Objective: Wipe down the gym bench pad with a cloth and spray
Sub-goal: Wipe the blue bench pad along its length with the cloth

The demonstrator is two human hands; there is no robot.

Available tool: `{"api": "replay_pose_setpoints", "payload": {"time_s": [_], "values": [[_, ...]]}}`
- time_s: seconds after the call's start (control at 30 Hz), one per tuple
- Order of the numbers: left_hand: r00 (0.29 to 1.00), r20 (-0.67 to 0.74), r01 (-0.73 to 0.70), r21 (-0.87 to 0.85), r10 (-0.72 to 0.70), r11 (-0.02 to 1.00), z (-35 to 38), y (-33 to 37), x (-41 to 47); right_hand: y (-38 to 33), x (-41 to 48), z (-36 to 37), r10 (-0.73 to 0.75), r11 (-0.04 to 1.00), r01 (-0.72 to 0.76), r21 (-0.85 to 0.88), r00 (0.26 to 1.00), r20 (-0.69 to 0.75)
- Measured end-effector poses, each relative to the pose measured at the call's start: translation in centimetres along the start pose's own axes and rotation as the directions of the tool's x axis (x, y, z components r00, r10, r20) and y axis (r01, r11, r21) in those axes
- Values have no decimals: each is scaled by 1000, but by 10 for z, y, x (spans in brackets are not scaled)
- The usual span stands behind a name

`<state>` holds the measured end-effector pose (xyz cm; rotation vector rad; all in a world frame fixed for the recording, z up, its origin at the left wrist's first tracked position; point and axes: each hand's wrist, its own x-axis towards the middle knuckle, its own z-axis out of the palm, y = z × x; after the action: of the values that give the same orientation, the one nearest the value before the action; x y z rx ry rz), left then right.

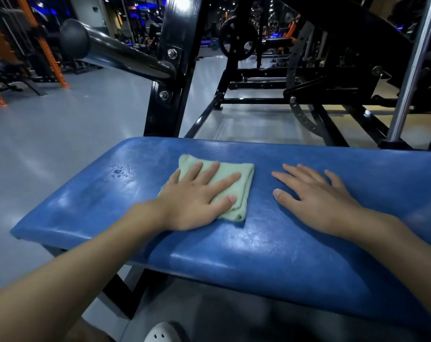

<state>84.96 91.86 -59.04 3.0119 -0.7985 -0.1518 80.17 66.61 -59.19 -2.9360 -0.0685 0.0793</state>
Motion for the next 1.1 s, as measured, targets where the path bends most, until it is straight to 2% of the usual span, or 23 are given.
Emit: {"api": "replay_pose_setpoints", "payload": {"time_s": [0.13,0.27,0.37,0.5,0.63,0.77,0.9,1.1], "values": [[999,-39,-15,49,17,999,2,7,-66,-2,-3,-3,4,1000,-3,-13,1000,28],[999,-45,-8,33,10,999,3,6,-72,-8,7,-12,4,1000,-3,29,1000,-28],[1000,-29,1,-1,-1,1000,2,-3,-42,-19,17,-8,-40,997,42,57,999,-36],[999,1,45,-22,-45,999,-3,-24,31,-20,22,6,-37,999,37,-24,999,3],[996,9,93,-28,-93,995,-14,-40,103,-18,23,7,-41,999,41,-16,999,1],[989,23,144,-44,-143,989,-22,-43,136,-18,22,7,-41,999,41,-10,999,-6],[992,36,124,-45,-122,991,-19,-40,115,-17,20,6,-39,999,39,4,999,-8],[999,9,33,-4,-33,999,-6,-29,7,-21,17,4,-15,1000,15,-16,1000,6]]}}
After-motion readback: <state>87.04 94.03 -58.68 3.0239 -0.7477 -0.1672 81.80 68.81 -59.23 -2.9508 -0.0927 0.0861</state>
